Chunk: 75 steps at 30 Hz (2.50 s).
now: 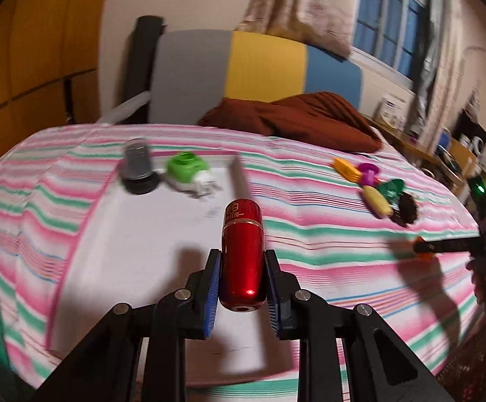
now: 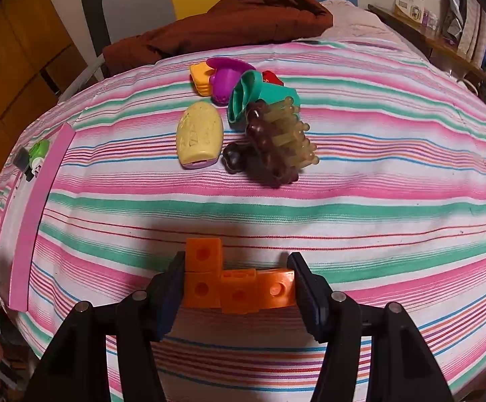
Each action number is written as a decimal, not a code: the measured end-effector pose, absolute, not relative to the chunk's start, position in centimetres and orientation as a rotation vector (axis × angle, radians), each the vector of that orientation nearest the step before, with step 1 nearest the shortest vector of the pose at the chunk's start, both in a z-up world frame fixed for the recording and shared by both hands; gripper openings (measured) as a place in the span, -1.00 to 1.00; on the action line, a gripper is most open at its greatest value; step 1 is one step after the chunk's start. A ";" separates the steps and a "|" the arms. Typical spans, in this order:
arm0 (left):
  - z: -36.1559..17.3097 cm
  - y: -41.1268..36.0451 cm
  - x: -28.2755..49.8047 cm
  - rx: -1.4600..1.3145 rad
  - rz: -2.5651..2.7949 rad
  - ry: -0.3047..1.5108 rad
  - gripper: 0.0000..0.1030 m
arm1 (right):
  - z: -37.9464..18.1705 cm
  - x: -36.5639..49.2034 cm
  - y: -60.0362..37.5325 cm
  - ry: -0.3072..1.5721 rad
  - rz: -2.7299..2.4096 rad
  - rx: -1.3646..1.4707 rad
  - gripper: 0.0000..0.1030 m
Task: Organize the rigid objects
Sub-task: 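Carry the red cylinder onto the tray beside the cup and open the left tool, then carry the orange blocks onto the tray beside the green device and open the right tool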
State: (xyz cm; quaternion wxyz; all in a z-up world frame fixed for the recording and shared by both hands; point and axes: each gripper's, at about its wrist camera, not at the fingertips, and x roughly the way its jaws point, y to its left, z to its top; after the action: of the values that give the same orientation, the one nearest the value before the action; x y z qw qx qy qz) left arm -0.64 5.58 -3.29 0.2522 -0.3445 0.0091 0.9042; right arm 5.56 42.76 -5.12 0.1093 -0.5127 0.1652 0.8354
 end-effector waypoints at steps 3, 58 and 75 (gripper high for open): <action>-3.5 3.8 -1.6 -0.970 2.481 -0.002 -0.52 | -5.4 5.6 42.9 0.501 2.447 -1.514 0.17; -5.0 -1.1 -6.4 -1.108 2.613 -0.135 0.72 | -3.6 3.3 37.9 0.531 2.662 -1.474 0.17; -4.2 -2.3 -1.7 -1.083 2.579 -0.128 0.79 | 0.1 -10.7 21.1 -0.233 2.936 -1.600 0.17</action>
State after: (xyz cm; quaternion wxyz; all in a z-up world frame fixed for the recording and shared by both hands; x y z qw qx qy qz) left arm -1.75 -2.27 -4.22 0.1699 -0.3810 -0.0451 0.9077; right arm -10.66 21.11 0.05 -0.1048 -0.4748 -0.0690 0.8711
